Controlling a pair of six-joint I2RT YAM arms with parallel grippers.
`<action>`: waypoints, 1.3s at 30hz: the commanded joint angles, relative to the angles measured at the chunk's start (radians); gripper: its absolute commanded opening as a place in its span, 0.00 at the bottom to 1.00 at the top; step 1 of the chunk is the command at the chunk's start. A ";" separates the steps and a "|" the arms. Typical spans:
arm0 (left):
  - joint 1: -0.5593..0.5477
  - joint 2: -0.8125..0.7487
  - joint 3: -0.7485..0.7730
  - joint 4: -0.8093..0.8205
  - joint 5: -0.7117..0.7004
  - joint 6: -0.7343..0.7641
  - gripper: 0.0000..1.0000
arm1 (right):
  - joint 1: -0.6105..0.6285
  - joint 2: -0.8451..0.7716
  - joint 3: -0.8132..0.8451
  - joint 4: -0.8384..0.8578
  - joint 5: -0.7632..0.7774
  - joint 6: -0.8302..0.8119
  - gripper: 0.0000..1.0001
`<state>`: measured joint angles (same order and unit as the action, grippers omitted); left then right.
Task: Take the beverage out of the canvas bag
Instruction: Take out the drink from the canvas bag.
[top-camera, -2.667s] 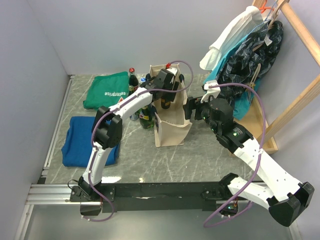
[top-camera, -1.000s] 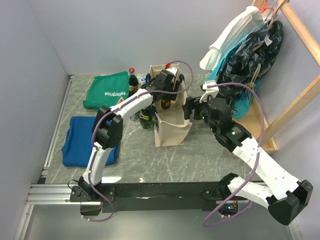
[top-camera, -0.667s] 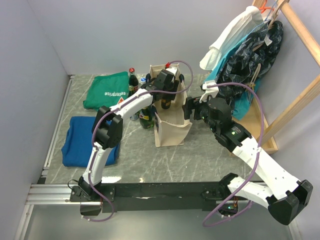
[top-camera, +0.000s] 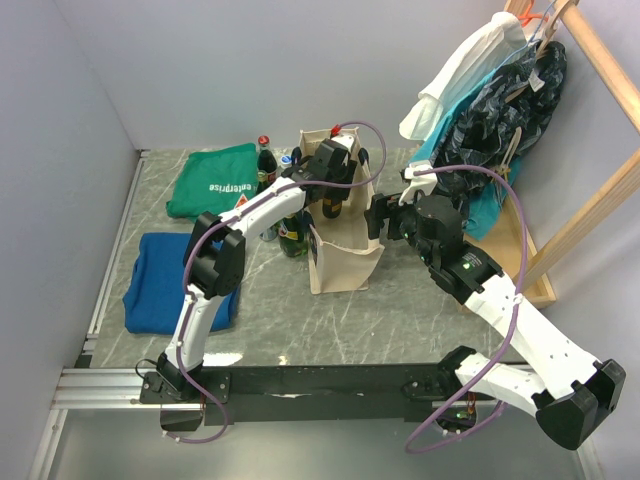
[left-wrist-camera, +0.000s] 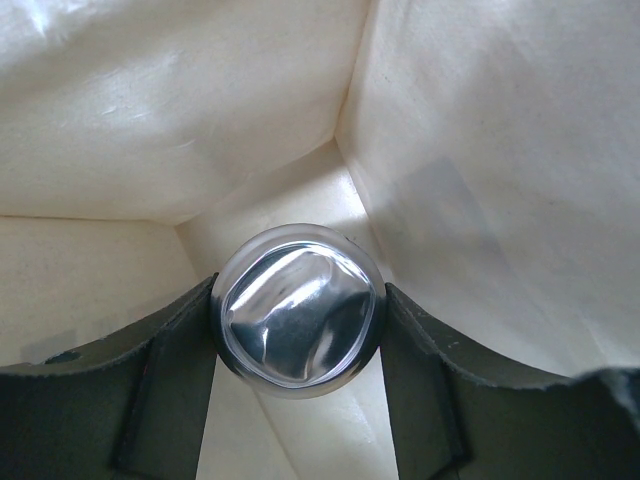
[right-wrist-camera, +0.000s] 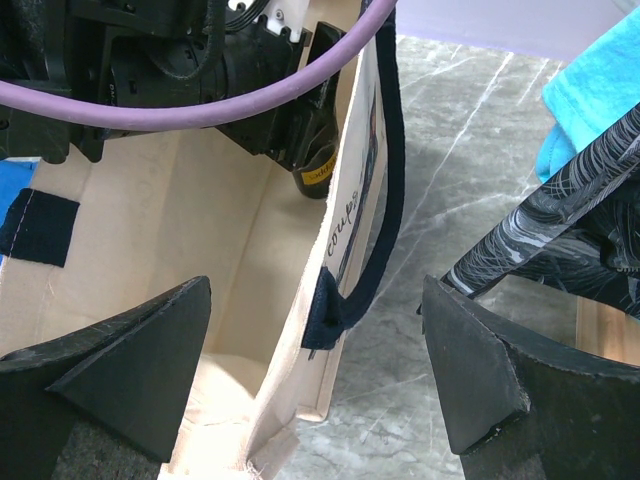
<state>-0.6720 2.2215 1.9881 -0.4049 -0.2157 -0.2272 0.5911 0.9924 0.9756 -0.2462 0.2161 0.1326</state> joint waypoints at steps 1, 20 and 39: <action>-0.006 -0.085 0.026 0.023 0.002 0.000 0.01 | 0.001 -0.001 0.000 0.042 0.008 -0.010 0.91; -0.006 -0.134 0.046 0.037 0.039 0.020 0.01 | 0.001 0.014 0.009 0.033 0.002 -0.008 0.91; -0.006 -0.174 0.032 0.041 0.035 0.017 0.01 | 0.003 0.012 0.011 0.027 0.009 -0.008 0.91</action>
<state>-0.6724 2.1696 1.9877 -0.4389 -0.1799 -0.2230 0.5911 1.0107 0.9756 -0.2466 0.2165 0.1326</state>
